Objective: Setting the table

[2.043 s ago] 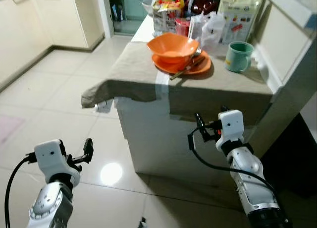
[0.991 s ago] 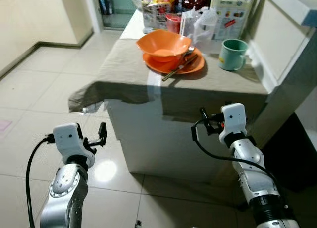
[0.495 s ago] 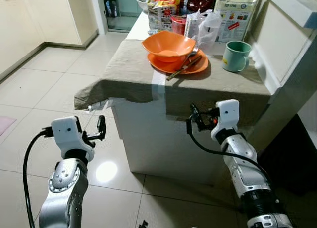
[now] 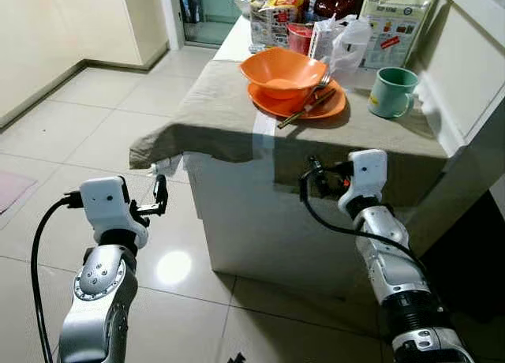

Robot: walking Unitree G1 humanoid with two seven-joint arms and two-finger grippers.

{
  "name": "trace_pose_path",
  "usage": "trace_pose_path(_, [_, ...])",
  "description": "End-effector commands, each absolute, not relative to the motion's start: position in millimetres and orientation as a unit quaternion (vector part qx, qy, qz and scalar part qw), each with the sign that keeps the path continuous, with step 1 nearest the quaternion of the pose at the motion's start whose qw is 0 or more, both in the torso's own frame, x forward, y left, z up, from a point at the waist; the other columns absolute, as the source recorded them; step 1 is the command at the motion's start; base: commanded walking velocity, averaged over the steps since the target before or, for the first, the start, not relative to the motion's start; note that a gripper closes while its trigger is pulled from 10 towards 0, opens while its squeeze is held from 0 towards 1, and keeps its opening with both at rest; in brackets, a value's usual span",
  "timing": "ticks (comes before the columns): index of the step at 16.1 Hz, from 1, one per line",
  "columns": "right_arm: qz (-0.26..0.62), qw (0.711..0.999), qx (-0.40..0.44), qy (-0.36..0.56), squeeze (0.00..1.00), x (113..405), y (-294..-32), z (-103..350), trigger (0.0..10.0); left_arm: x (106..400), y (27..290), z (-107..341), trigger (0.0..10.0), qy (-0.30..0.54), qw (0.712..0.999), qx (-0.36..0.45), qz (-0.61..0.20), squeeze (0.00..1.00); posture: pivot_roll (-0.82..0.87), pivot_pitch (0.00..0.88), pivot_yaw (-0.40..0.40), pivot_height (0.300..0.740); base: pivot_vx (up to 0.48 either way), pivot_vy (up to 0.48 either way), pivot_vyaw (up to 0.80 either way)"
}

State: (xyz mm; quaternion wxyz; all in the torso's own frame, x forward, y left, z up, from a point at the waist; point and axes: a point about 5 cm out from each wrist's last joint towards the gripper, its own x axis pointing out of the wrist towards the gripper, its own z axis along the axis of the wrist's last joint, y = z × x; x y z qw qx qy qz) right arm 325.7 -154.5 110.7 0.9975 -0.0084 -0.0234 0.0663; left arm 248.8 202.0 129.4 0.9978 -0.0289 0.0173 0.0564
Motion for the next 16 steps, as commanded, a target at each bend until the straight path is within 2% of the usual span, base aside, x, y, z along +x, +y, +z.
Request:
trace_pose_path(1, [0.03, 0.999, -0.005, -0.024, 0.0, 324.7, -168.2, 110.6, 10.0, 250.9, 202.0, 133.5, 10.0, 0.007, 0.998, -0.028, 0.048, 0.0, -0.05, 0.02, -0.007, 0.74, 0.0, 0.0, 0.0])
trace_pose_path(6, [0.02, 1.0, -0.012, -0.02, 0.0, 322.7, -170.0, 105.5, 10.0, 258.7, 207.0, 129.8, 10.0, 0.019, 0.999, -0.028, 0.041, 0.0, -0.06, 0.014, 0.01, 0.74, 0.0, 0.0, 0.0])
trace_pose_path(16, [0.086, 0.995, -0.047, -0.019, 0.0, 310.7, -140.8, 97.5, 10.0, 268.1, 197.3, 125.4, 10.0, 0.026, 0.999, -0.032, 0.009, 0.0, -0.1, 0.024, 0.029, 0.74, 0.0, 0.0, 0.0])
